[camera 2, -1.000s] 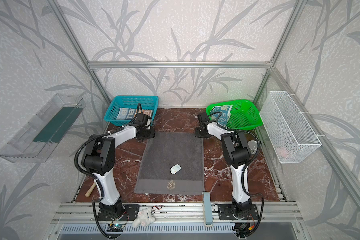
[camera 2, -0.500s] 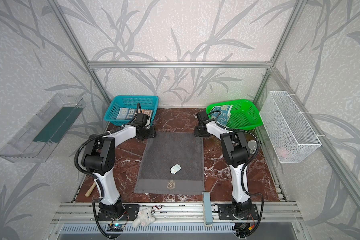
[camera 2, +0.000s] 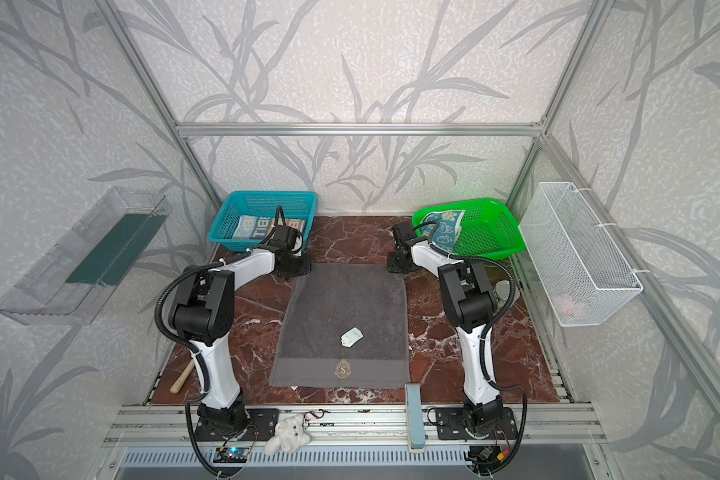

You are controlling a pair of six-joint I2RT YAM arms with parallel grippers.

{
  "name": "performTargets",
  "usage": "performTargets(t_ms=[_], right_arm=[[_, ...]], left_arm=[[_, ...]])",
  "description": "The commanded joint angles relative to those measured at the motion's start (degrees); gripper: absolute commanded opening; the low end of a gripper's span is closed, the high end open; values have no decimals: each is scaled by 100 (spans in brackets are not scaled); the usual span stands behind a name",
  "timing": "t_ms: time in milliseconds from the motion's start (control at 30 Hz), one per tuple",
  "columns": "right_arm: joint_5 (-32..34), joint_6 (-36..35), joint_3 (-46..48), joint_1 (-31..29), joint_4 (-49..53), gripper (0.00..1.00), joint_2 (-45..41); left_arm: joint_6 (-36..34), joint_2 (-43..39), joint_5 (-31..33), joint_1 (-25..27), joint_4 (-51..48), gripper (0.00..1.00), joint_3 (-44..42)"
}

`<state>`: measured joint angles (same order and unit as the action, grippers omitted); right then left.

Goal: Fold and stack the towels
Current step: 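Grasp the grey towel's two far corners with both grippers, then lift the far corners and fold them toward the robot with both grippers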

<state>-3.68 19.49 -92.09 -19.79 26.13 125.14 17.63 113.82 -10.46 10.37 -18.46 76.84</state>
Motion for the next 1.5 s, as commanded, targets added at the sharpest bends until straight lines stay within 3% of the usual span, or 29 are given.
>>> performTargets(t_ms=[0,167,633,800,1267,1467], right_arm=[[-90,-139,-131,19,72,6,-26],[-84,-402,-98,43,68,0,-265],[-650,-1785,-697,387,77,0,-703],[-950,-2278,-512,415,37,0,-1012],[-2005,-3132,2061,420,-938,0,-2953],[-2277,-3232,3113,406,-1229,0,-3821]], left_arm=[[13,-24,-76,-22,-217,0,33],[13,-183,-104,-26,-246,0,24],[-595,-323,-464,-30,11,0,996],[-1039,-486,-564,-35,26,0,956],[-1982,-2403,-1162,-28,1665,0,-1470],[-2525,-3263,-1257,-26,1761,0,-2407]])
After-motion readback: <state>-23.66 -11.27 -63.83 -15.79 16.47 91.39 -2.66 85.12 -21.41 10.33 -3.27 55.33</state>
